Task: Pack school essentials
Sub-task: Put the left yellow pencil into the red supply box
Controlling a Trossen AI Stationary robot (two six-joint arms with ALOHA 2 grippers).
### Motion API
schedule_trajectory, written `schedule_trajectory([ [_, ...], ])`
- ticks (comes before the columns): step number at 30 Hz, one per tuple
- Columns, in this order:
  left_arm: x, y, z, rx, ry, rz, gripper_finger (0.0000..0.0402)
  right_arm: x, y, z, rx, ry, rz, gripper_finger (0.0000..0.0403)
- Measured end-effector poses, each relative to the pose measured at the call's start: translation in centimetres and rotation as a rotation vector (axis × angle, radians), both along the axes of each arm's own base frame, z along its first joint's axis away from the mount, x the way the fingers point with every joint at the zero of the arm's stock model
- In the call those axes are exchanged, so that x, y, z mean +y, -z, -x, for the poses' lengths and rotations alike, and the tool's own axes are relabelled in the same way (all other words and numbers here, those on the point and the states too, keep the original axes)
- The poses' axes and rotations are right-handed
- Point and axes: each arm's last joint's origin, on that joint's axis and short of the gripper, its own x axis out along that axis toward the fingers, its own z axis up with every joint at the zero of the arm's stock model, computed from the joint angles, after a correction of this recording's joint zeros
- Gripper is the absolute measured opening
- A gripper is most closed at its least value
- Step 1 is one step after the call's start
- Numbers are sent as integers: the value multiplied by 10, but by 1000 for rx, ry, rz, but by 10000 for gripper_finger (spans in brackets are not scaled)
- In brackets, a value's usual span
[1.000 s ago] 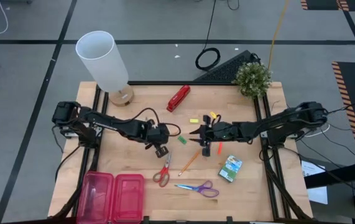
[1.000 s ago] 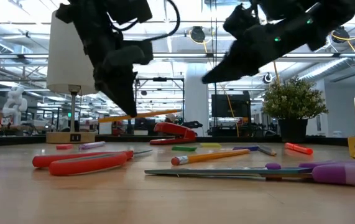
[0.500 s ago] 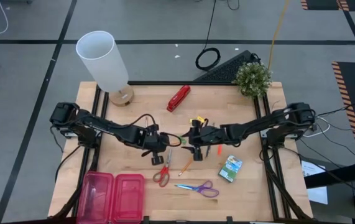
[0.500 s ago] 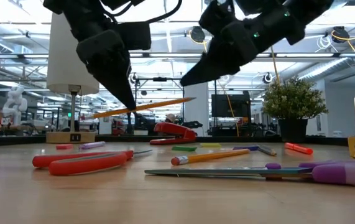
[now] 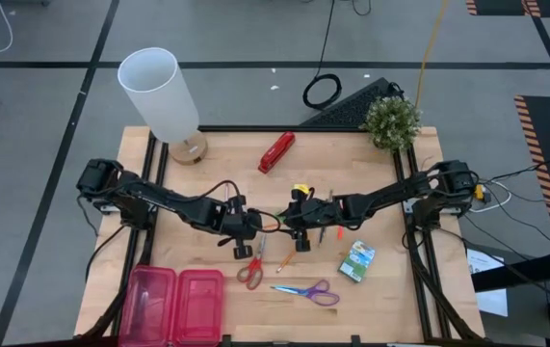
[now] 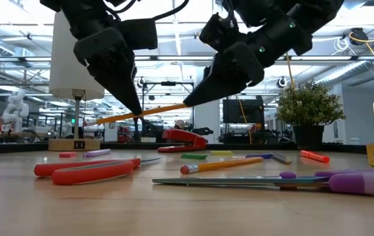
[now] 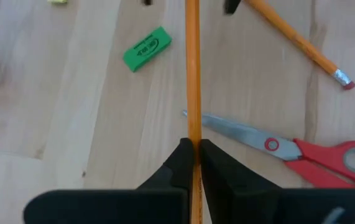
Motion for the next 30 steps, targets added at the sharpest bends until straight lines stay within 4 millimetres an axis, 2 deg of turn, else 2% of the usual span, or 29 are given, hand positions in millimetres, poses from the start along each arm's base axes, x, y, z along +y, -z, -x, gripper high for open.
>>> schedule_trajectory([
  [4, 0, 0, 0, 0, -1, 0, 21, -2, 1, 0, 9, -13, -11, 134],
  [11, 0, 0, 0, -3, 7, -3, 21, -3, 1, 0, 13, -50, -41, 24],
  [13, 0, 0, 0, -3, 6, -3, 21, -3, 1, 0, 14, -51, -37, 13],
  [18, 0, 0, 0, -5, 4, -5, 24, -3, 1, 0, 14, -51, -34, 31],
  [20, 0, 0, 0, -7, -1, -9, 42, -3, 1, 0, 15, -53, -31, 28],
  [24, 0, -1, -1, -19, -33, -9, 113, -3, 2, 2, 37, -66, -13, 12],
  [27, 3, -11, 4, -55, -87, -24, 164, -5, -1, 7, 70, -64, -10, 12],
  [30, 3, -27, 11, -106, -113, -38, 197, -9, -10, 16, 109, -54, -8, 15],
])
